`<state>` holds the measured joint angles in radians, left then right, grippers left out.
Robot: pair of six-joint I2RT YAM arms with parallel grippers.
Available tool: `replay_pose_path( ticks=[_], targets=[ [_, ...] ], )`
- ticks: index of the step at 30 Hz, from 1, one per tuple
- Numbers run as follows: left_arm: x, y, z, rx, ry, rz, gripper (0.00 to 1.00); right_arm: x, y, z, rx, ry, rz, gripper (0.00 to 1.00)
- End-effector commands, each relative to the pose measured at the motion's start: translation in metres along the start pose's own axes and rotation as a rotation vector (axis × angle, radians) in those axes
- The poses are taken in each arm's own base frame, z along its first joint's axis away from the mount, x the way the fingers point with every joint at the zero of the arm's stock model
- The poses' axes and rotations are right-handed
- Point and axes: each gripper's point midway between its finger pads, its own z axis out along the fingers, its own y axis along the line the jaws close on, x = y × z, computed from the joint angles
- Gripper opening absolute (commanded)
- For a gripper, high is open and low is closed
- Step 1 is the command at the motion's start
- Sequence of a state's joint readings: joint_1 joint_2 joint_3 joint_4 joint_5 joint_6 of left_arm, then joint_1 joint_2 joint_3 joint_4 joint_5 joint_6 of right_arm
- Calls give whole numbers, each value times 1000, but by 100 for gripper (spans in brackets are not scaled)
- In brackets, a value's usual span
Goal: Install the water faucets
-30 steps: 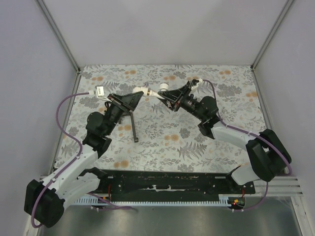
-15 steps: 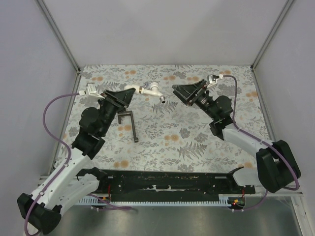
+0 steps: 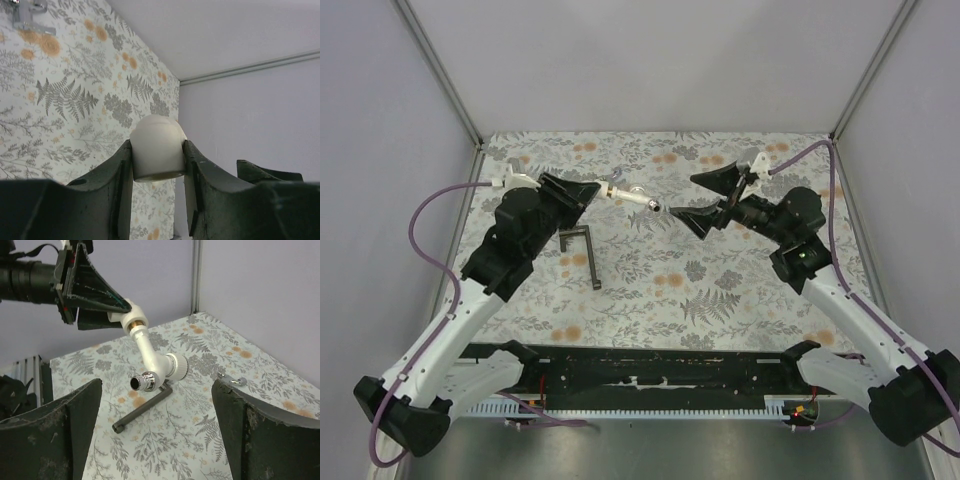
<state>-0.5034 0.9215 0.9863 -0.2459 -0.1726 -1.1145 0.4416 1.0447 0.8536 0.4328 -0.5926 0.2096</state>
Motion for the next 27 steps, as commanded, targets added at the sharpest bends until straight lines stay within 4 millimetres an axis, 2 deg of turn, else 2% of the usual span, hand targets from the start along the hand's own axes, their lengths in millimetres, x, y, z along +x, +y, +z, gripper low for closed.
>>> replay_pose_path(
  ticks=[1,10,14,23,27],
  targets=[
    [-5,-33,-5,50,37,-161,2,1,17,1,-127,35,-180,95],
    [7,-56,-1,92,138,-262,2,9,29,8,-196,53,-277,83],
    [9,-65,-3,116,163,-274,2,7,32,15,-224,44,-281,73],
    [14,-74,-9,159,210,-289,2,11,26,37,-227,25,-268,62],
    [13,-77,-11,199,195,-277,2,14,29,43,-255,26,-190,43]
  ],
)
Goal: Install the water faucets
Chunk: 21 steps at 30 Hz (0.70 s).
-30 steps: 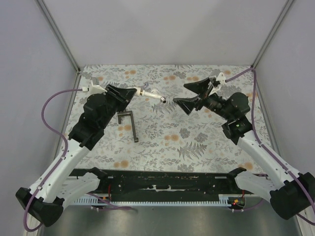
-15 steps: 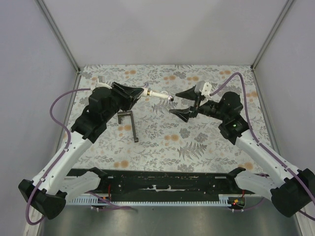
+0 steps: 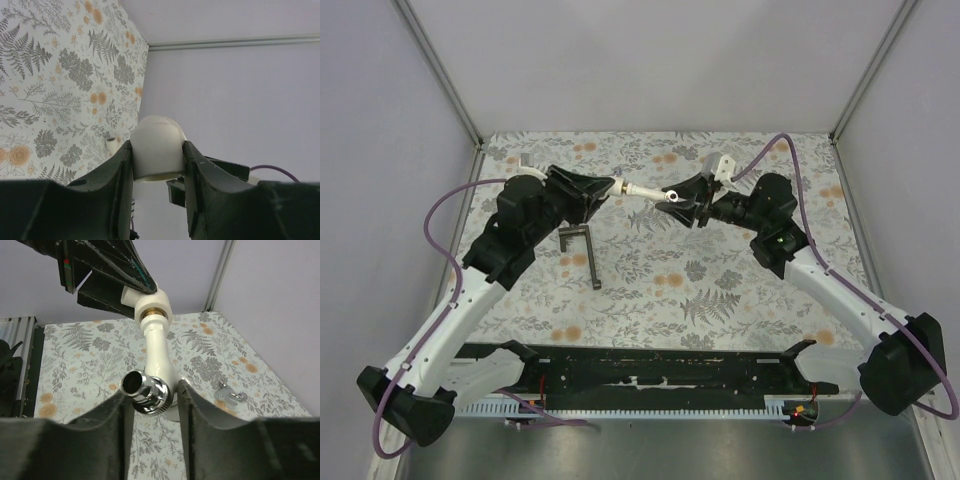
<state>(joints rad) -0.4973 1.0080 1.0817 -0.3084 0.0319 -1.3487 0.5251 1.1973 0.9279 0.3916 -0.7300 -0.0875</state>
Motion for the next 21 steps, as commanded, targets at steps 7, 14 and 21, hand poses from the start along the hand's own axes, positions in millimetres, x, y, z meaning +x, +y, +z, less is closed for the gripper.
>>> replay_pose_path(
  ticks=[7,14,21],
  targets=[
    [-1,-66,-20,348,-9,77,2,-32,14,15,-80,-132,296,0],
    [-11,-69,-37,535,-158,299,2,-25,4,25,-18,-194,815,0],
    [4,-79,-60,756,-189,513,2,-7,-8,32,49,-232,1160,0]
  ],
)
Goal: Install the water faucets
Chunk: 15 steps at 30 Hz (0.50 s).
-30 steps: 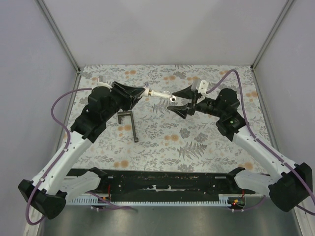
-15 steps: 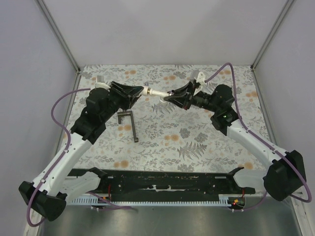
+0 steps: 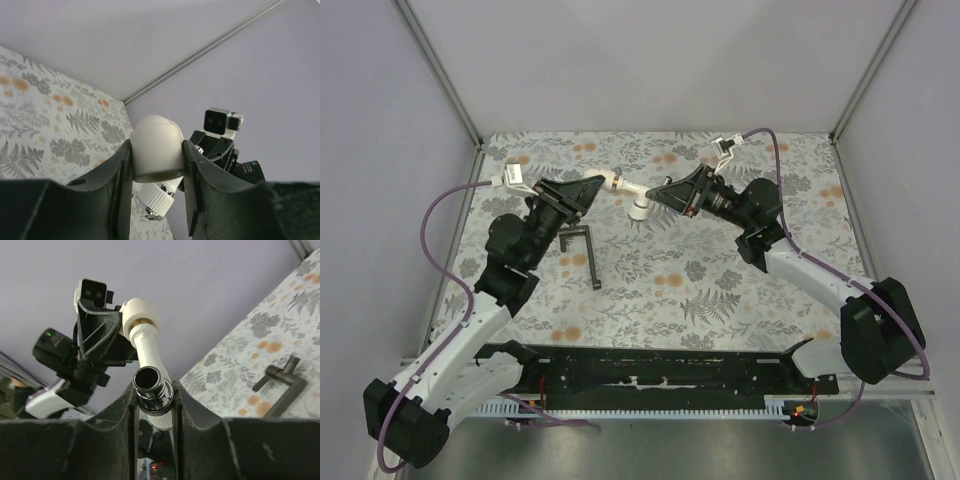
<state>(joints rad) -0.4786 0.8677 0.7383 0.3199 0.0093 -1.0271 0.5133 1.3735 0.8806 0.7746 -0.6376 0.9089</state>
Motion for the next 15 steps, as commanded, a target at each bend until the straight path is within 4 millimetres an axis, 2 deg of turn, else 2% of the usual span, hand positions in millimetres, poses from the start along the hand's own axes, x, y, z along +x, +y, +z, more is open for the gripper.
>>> replay_pose_path(
  ticks=[1,4,8,10,12,13,15],
  targets=[
    [-3,-82,-22,422,-13,190,2,-5,1,10,-6,-67,332,0],
    [4,-81,-28,478,-12,284,2,1,-6,14,-32,-72,498,8],
    [5,-72,-29,455,-26,367,2,1,-16,10,-88,-107,620,27],
    [-2,-65,-27,402,-57,378,2,-4,-19,5,-103,-129,609,44],
    [-10,-57,-25,336,-84,366,2,-10,-20,1,-99,-129,565,74],
    [-13,-53,-23,303,-89,362,2,-10,-20,1,-92,-114,531,98],
    [-20,-46,-22,240,-109,345,2,-14,-21,-1,-63,-104,460,98]
  ],
)
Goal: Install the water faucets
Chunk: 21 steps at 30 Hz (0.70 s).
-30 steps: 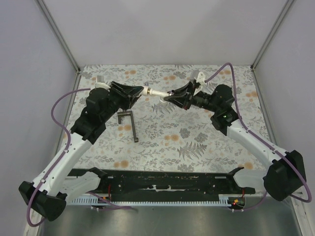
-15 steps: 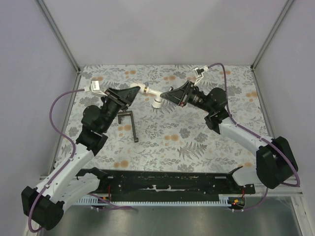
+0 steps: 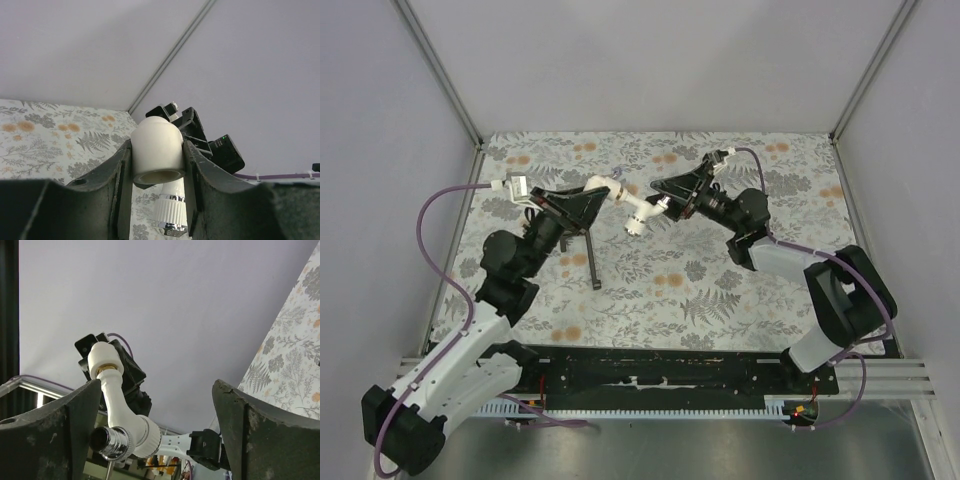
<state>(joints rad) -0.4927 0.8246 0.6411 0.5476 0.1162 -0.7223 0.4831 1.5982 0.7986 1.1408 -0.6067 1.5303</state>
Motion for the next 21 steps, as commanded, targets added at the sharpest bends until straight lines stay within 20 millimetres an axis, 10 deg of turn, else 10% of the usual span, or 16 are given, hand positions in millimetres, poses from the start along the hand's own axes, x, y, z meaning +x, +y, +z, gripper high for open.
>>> replay_pose_path(
  ticks=[1,11,21],
  targets=[
    [-35,-12,-3,-29,-87,36,2,-13,26,-3,-28,-8,-156,98],
    [-33,48,-10,-491,17,-50,2,-41,25,-34,227,-52,-792,98],
    [-10,66,-5,-703,175,-170,2,-12,21,-52,169,257,-1357,96]
  ],
)
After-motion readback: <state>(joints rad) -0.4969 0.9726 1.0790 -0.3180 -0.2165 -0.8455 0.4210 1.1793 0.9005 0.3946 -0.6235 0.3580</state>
